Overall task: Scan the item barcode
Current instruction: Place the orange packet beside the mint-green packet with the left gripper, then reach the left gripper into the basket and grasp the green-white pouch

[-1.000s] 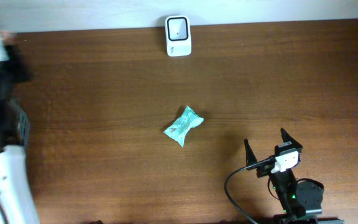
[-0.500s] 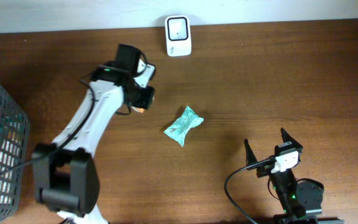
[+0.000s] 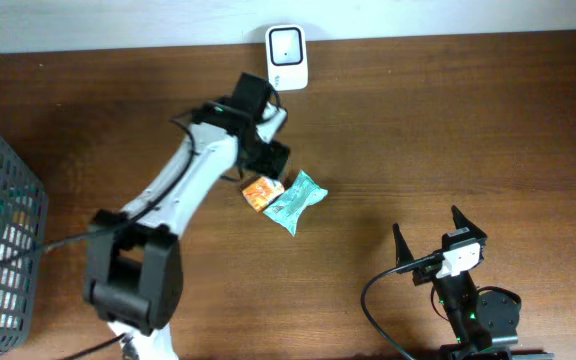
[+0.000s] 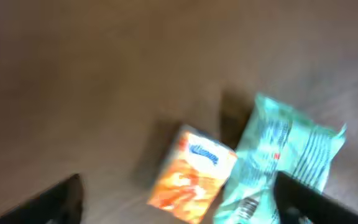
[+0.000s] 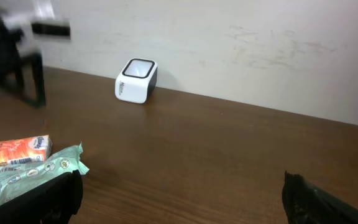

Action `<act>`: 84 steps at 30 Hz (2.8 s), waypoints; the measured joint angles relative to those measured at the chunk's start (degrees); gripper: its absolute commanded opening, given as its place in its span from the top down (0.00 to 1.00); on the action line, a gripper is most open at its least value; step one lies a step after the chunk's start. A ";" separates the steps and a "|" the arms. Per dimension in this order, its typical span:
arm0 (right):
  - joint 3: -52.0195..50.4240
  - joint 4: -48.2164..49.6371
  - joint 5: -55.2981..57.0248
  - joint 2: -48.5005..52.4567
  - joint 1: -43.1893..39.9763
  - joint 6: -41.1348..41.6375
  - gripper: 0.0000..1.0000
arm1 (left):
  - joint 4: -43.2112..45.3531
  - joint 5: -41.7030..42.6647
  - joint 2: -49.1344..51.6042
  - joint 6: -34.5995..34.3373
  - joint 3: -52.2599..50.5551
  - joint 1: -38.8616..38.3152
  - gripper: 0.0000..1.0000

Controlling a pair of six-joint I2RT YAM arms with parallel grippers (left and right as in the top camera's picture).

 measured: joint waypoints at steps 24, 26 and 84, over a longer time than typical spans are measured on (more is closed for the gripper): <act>0.00 0.00 0.00 0.00 0.00 -0.02 0.01 | -4.94 -2.19 -27.04 -2.40 10.80 41.18 0.01; 0.00 0.00 0.00 0.00 0.00 -0.02 0.02 | -5.97 -1.95 -27.04 -3.48 10.82 43.69 0.00; 0.00 0.00 0.00 0.00 0.00 -0.02 0.01 | -11.50 1.36 -19.98 -11.02 5.20 74.49 0.00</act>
